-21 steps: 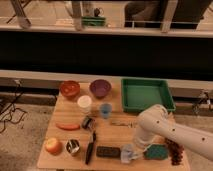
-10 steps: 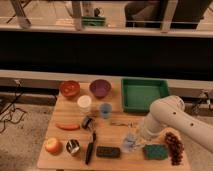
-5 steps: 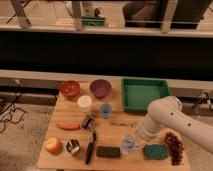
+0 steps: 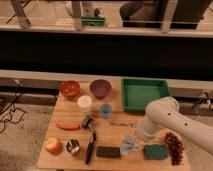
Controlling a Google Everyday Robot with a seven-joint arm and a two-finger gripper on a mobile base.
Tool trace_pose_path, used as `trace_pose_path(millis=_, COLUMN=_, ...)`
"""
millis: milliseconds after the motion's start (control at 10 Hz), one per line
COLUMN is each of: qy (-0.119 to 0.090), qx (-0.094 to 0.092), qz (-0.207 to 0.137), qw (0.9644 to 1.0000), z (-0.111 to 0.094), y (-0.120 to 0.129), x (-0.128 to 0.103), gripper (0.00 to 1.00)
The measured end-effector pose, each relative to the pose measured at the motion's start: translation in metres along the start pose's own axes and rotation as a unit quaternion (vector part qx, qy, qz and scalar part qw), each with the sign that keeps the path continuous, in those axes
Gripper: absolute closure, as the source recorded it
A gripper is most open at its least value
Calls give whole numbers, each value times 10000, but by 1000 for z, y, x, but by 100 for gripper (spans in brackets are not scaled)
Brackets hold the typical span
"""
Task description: Place towel in table surface
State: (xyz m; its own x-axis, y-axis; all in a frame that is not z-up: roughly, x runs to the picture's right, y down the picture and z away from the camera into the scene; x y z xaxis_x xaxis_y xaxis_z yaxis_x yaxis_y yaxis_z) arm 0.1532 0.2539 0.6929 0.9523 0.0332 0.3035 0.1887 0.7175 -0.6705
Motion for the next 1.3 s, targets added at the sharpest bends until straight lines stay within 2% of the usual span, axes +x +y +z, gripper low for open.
trace_pose_path(millis=600, qy=104, qx=-58, qz=43, qw=9999, z=6, y=0, x=7, gripper=95)
trace_pose_path(millis=1300, qy=264, qx=-280, qz=77, qw=9992, z=27, y=3, x=20, gripper=95)
